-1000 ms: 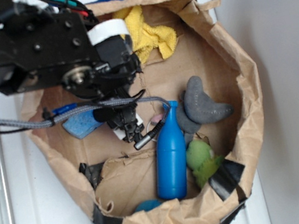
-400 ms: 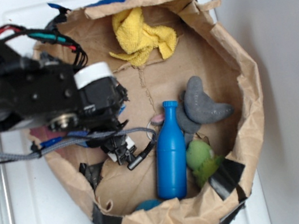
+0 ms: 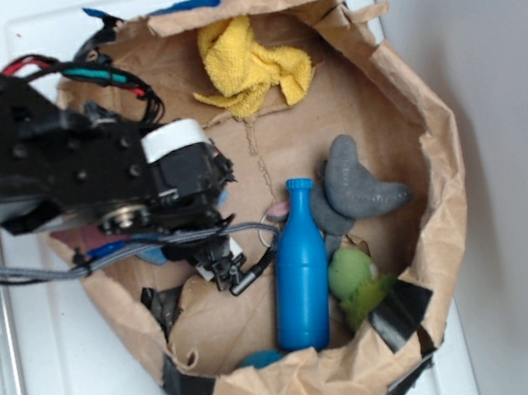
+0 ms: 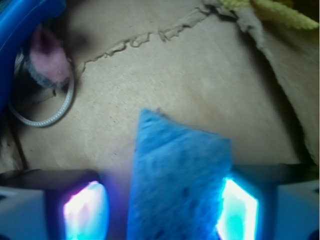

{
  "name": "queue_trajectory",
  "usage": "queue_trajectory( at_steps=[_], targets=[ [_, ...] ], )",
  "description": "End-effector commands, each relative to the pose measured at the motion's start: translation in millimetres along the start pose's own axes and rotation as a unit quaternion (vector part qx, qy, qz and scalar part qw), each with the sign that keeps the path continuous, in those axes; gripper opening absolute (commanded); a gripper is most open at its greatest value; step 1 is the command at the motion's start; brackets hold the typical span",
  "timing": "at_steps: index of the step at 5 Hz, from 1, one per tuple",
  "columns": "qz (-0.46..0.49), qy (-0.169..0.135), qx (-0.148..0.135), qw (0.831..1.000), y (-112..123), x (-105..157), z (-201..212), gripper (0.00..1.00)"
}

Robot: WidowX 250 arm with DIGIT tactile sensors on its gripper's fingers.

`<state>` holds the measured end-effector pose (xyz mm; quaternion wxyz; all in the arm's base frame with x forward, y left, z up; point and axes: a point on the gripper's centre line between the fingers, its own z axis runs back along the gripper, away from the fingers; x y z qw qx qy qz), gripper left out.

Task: Grab the blue sponge.

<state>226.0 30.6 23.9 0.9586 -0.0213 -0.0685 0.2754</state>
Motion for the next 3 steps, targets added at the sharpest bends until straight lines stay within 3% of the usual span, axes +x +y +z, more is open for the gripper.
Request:
queue_trajectory(
  at_steps=[1,2,3],
  targets=[
    [-0.004,-0.011,-0.009,1.000,2.8,11.1,8.0,0.00],
    [-0.024,-0.025,-0.012,0.999,-3.0,22.0,21.6,0.00],
    [-0.068,-0.051,-0.041,0.996,-25.5,33.6,65.9,0.00]
  ],
)
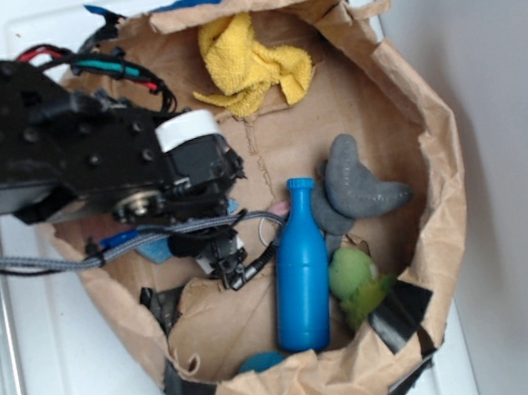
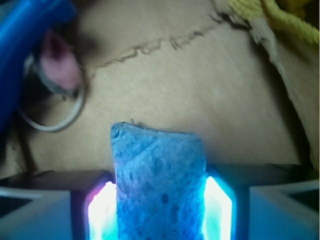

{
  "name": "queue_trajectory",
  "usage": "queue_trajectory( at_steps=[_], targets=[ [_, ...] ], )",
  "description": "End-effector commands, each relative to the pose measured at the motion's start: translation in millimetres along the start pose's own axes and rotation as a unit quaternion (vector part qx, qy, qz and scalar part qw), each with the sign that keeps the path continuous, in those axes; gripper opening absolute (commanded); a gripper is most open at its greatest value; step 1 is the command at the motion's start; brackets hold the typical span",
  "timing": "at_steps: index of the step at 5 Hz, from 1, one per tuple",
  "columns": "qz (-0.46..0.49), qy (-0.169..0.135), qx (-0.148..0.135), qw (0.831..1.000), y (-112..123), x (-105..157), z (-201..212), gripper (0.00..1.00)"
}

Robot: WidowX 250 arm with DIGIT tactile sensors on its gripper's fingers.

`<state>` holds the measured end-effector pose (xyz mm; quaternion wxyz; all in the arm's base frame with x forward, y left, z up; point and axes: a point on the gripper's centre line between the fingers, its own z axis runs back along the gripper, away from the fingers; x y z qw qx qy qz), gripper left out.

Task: Grab the blue sponge.

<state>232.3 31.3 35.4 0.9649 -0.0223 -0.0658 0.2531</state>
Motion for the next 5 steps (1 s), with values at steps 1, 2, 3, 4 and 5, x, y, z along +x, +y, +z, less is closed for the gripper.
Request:
queue_trajectory(
  at_steps=[1,2,3,4,5],
  targets=[
    [-0.075,-0.050,-0.046,0.995,-41.3,38.3,103.2,0.00],
    [-0.094,-0.058,-0.024,0.994,-51.2,34.6,134.3,0.00],
    [-0.129,-0.039,-0.026,0.991,-47.7,31.8,143.4,0.00],
    [-0.131,-0.027,-0.012,0.991,-39.7,28.5,140.9,0.00],
    [-0.125,-0.056,0.000,0.991,-37.7,25.1,140.5,0.01]
  ],
)
